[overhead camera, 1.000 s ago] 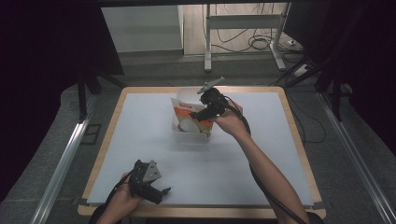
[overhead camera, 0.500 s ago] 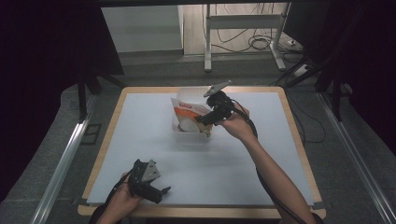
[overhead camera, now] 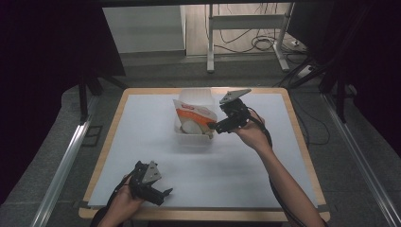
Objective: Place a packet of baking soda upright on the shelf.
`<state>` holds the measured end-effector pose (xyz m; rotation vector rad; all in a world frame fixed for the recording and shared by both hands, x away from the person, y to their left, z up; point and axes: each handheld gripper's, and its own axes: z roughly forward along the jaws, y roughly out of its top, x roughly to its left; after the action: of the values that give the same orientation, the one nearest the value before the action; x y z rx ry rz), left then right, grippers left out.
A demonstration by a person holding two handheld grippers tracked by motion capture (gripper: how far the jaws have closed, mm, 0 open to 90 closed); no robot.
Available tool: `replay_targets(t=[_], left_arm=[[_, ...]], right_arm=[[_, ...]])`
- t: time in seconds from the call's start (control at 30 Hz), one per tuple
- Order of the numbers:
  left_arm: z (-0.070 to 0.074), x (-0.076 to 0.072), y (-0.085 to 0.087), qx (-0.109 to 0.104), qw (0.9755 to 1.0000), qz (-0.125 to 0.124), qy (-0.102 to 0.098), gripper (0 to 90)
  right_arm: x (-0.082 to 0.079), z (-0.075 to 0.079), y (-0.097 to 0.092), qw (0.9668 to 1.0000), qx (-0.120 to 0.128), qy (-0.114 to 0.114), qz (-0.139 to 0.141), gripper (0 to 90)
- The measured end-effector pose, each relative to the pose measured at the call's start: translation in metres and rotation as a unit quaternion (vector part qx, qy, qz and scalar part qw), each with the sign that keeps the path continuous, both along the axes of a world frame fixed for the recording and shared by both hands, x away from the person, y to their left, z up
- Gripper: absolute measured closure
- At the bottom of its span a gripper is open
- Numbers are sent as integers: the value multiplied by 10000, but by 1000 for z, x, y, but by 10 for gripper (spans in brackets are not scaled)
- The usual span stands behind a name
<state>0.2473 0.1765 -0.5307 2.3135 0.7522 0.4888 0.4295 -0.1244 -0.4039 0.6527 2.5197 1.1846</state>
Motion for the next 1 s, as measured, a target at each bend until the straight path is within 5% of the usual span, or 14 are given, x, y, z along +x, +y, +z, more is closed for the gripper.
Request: replay_targets(t=[0.5, 1.0], left_arm=[[0, 0, 0, -5, 10000, 22, -11, 0], [0, -1, -1, 36, 10000, -5, -6, 0]], right_arm=[[-30, -11, -52, 9992, 325, -25, -240, 48], [-69, -27, -89, 9982, 242, -8, -555, 14]])
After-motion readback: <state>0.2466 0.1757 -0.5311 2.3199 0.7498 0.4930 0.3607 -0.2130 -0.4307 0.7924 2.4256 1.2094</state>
